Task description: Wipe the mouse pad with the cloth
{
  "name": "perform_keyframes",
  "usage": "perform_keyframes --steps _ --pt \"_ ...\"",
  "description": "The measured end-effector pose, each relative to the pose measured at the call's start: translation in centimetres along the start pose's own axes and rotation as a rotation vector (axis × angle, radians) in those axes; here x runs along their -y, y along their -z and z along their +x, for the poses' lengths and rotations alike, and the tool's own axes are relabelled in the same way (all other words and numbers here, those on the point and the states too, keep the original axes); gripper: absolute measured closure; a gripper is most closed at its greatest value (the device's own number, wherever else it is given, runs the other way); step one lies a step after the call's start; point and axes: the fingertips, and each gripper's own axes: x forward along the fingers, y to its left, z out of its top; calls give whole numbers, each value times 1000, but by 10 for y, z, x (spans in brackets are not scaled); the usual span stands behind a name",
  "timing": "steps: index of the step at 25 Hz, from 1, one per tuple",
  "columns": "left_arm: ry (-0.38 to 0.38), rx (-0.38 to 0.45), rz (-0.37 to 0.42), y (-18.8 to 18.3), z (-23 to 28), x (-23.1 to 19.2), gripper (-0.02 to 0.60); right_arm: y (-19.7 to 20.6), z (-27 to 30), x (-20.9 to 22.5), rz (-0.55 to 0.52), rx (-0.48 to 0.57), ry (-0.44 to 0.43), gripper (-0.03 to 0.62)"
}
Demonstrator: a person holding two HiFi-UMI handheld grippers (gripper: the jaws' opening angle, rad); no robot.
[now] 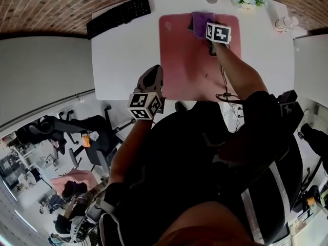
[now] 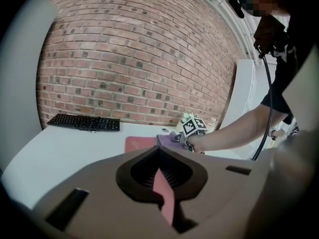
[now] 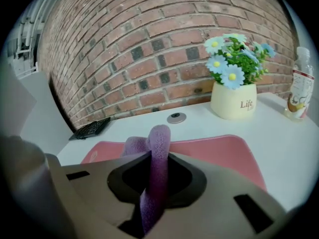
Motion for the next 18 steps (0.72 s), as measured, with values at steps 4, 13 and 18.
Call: perform_keyframes --steps 4,13,18 --pt "26 -6 1 3 3 7 581 -3 -10 22 16 13 34 534" --pt "67 -12 5 8 4 17 581 -3 -28 62 61 39 114 534" --pt "73 -15 5 11 2 18 581 0 -44 91 92 42 180 534"
